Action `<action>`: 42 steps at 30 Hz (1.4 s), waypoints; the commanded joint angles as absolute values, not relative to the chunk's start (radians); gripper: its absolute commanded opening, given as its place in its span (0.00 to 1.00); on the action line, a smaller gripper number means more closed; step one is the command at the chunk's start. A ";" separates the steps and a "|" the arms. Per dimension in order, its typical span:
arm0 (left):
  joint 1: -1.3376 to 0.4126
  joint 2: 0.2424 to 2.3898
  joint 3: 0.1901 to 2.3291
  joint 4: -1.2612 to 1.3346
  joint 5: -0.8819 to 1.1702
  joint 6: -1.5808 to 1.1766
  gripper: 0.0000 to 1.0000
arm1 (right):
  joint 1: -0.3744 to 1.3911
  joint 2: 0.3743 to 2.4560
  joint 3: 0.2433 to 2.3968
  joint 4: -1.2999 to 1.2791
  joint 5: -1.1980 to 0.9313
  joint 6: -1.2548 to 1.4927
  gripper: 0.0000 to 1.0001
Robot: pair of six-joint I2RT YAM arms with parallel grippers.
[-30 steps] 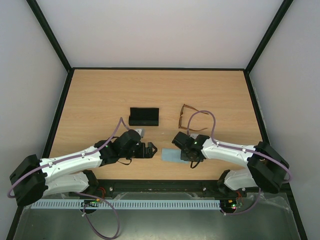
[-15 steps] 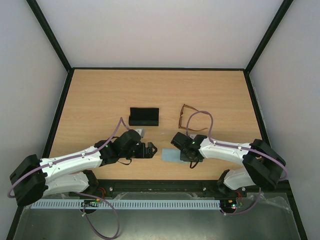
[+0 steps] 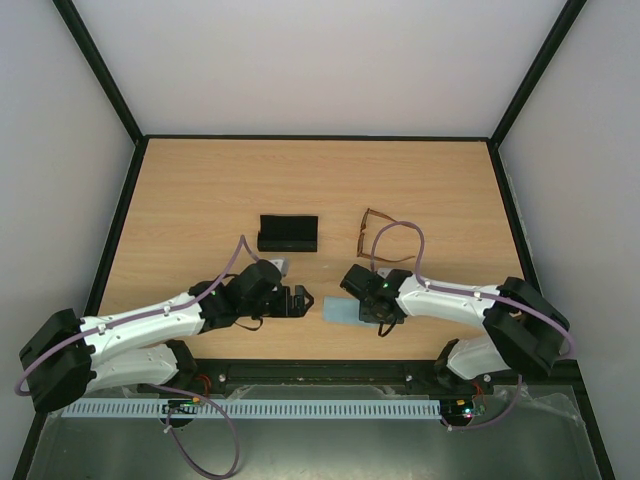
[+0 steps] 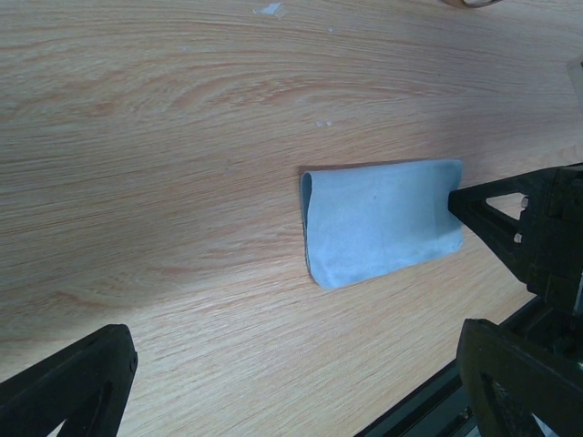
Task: Organize the sunglasses
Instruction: Pick up the glasses cleaning cloth from the center of the board.
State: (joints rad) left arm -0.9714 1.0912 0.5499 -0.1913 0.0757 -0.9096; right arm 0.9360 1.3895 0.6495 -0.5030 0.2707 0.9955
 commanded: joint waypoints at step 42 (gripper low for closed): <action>-1.114 1.480 0.766 -0.305 -0.079 -0.944 0.98 | 0.940 1.433 0.538 -0.391 0.248 1.014 0.01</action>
State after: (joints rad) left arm -1.0763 1.4040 0.6701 -0.2092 0.0185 -0.9306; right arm 0.9386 1.3602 0.6086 -0.4435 0.2638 1.0103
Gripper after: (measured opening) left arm 0.988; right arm 0.017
